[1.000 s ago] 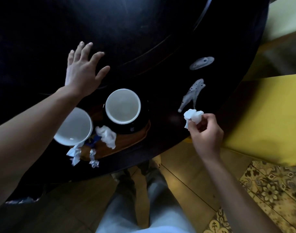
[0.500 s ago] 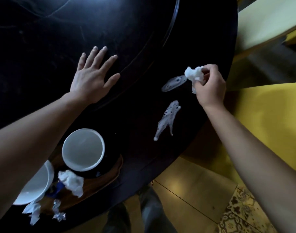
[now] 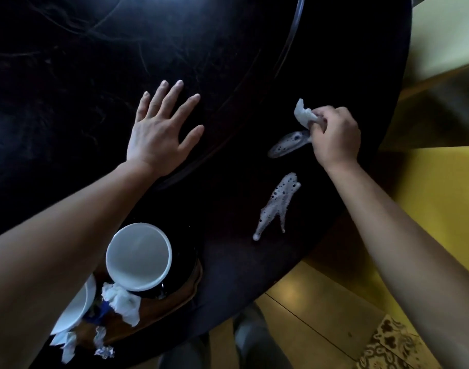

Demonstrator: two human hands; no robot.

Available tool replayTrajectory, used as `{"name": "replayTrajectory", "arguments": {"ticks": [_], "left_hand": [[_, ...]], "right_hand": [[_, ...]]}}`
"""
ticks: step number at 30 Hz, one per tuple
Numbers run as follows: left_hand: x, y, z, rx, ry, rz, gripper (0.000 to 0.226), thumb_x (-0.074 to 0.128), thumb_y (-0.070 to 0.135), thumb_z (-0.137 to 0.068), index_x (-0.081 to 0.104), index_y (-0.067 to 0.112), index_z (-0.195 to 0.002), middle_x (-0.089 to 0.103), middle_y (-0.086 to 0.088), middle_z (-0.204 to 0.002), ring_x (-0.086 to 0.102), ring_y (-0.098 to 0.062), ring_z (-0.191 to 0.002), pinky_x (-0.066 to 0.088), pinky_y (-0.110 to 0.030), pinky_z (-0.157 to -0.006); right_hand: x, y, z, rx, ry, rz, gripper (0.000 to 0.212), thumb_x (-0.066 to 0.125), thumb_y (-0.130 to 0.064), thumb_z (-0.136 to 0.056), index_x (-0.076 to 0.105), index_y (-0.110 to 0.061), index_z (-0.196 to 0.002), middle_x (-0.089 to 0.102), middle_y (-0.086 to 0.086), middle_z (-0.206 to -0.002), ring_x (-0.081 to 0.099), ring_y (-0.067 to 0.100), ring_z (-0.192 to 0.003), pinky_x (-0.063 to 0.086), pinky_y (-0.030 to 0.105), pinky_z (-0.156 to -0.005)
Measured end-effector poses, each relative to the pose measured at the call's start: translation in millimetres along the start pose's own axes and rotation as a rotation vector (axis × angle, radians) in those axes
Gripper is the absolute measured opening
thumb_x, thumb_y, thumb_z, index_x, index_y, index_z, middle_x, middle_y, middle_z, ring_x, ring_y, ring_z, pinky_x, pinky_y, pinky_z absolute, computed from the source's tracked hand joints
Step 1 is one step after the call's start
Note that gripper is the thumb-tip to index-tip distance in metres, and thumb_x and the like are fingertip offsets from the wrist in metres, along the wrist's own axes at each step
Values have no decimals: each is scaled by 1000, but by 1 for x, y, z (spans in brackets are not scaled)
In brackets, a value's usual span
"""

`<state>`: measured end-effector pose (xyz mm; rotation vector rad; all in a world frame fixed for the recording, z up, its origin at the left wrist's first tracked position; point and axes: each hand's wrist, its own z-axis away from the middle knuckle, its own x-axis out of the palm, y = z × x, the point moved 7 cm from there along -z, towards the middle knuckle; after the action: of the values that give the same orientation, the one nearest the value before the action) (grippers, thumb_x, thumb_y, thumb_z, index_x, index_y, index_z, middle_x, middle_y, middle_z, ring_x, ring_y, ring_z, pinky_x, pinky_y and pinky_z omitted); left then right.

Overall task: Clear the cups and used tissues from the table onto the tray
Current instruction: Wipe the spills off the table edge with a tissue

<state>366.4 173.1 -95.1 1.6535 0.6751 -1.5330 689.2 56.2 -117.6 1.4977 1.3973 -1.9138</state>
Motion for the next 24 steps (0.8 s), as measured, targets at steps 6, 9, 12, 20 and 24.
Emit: {"name": "replayTrajectory", "arguments": {"ticks": [6,9,12,20,24], "left_hand": [[0,3,-5,-6,3,8,64,32,60,-103,29,32,-160,13,-2,-172,3,-24,-159,4,-51,-128],[1,4,-7,-6,4,13,64,33,60,-103,29,32,-160,13,-2,-172,3,-25,-159,4,-51,-128],[-1,3,-5,14,23,52,65,36,60,-101,34,31,-159,16,-4,-171,5,-25,-159,5,-52,-128],[-2,3,5,140,18,68,66,41,63,-97,36,36,-156,10,0,-172,1,-28,-159,4,-59,-126],[-1,3,4,150,-9,51,64,37,62,-98,35,35,-157,12,-3,-172,1,-29,-159,4,-59,-126]], "right_hand": [[-2,-4,49,-38,-87,47,22,65,-17,-93,71,-12,-113,65,12,-110,67,34,-95,53,40,-78],[-2,-3,81,-49,-112,19,19,65,-15,-92,69,-11,-110,64,10,-104,66,30,-88,52,36,-71],[-9,-5,81,-48,-142,-42,16,67,-17,-91,68,-15,-107,65,6,-95,64,27,-83,48,32,-67],[-3,-29,-12,94,-44,16,18,65,-24,-87,72,-20,-103,69,7,-103,66,27,-96,49,32,-80],[12,-40,-2,181,-152,75,12,63,-25,-85,69,-22,-95,71,5,-100,67,29,-94,56,39,-79]]}}
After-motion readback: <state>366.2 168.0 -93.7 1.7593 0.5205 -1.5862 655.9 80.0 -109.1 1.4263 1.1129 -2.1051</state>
